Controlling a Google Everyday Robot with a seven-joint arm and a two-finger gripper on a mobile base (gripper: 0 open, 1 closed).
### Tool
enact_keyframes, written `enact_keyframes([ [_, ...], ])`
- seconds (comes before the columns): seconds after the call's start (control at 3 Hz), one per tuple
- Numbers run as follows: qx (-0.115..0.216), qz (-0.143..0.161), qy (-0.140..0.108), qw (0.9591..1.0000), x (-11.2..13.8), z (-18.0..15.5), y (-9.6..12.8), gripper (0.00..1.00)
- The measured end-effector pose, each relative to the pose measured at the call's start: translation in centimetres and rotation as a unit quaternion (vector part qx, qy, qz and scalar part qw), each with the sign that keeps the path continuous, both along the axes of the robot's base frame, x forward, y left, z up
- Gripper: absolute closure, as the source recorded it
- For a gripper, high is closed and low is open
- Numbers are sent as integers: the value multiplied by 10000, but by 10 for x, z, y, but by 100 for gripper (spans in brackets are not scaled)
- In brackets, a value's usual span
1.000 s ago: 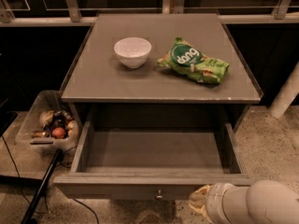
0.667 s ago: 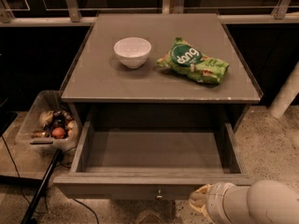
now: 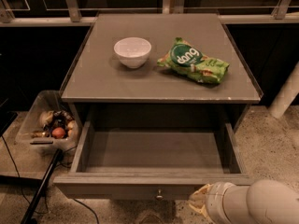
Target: Close top drawer
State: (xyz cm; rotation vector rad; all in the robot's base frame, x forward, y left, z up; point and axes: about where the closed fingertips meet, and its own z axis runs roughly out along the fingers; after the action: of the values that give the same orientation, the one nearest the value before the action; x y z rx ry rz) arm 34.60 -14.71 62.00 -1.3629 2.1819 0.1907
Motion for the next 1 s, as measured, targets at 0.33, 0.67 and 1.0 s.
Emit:
enact_keyframes([
  [0.33,56,-73,80,9999,8,0,2,13],
  [0.67,62,-116,48,9999,15,2,1,0],
  [1.0,96,133,-123,9998,52,6,2,18],
])
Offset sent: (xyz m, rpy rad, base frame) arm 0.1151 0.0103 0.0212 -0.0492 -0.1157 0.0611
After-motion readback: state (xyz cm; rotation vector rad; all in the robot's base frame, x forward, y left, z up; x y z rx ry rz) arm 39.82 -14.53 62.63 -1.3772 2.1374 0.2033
